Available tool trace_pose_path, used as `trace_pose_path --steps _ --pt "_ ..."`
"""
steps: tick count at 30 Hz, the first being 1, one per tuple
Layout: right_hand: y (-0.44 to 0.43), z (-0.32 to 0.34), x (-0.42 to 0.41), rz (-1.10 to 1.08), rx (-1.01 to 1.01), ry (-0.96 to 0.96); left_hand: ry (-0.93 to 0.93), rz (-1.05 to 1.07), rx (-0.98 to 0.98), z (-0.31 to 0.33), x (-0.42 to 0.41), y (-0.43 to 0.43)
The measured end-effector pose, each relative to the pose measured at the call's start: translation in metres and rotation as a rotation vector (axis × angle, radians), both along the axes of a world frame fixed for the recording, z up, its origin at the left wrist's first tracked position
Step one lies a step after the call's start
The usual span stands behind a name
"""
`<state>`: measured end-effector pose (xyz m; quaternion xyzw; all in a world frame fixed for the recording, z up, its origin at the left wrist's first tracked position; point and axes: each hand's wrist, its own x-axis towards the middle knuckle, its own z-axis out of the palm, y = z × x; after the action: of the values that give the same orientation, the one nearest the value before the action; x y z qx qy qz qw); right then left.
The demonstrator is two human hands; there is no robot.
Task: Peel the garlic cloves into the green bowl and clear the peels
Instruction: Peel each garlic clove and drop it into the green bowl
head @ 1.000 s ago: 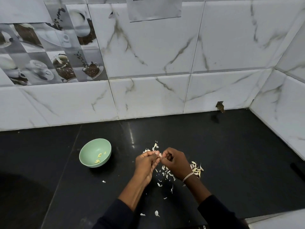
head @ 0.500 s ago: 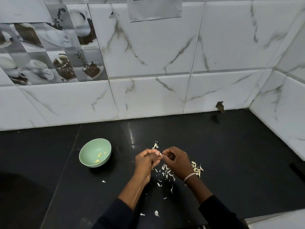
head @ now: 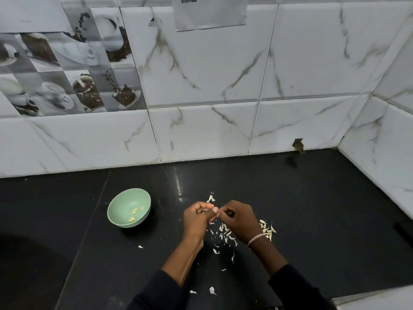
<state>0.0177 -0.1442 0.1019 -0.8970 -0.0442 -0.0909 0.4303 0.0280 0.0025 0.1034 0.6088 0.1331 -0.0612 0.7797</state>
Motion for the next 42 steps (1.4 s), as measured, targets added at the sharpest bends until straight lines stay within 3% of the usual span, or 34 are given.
trace_pose_path --steps 7,22,42 --pt "0.002 -0.001 0.0 -0.011 -0.056 0.036 -0.032 -0.013 0.092 -0.003 -0.002 0.0" --pt "0.002 0.004 -0.005 -0.091 0.205 0.109 -0.036 -0.102 0.074 -0.002 0.0 -0.002" --pt "0.002 0.01 -0.008 -0.104 0.318 0.163 -0.135 -0.248 0.188 0.005 0.001 0.0"
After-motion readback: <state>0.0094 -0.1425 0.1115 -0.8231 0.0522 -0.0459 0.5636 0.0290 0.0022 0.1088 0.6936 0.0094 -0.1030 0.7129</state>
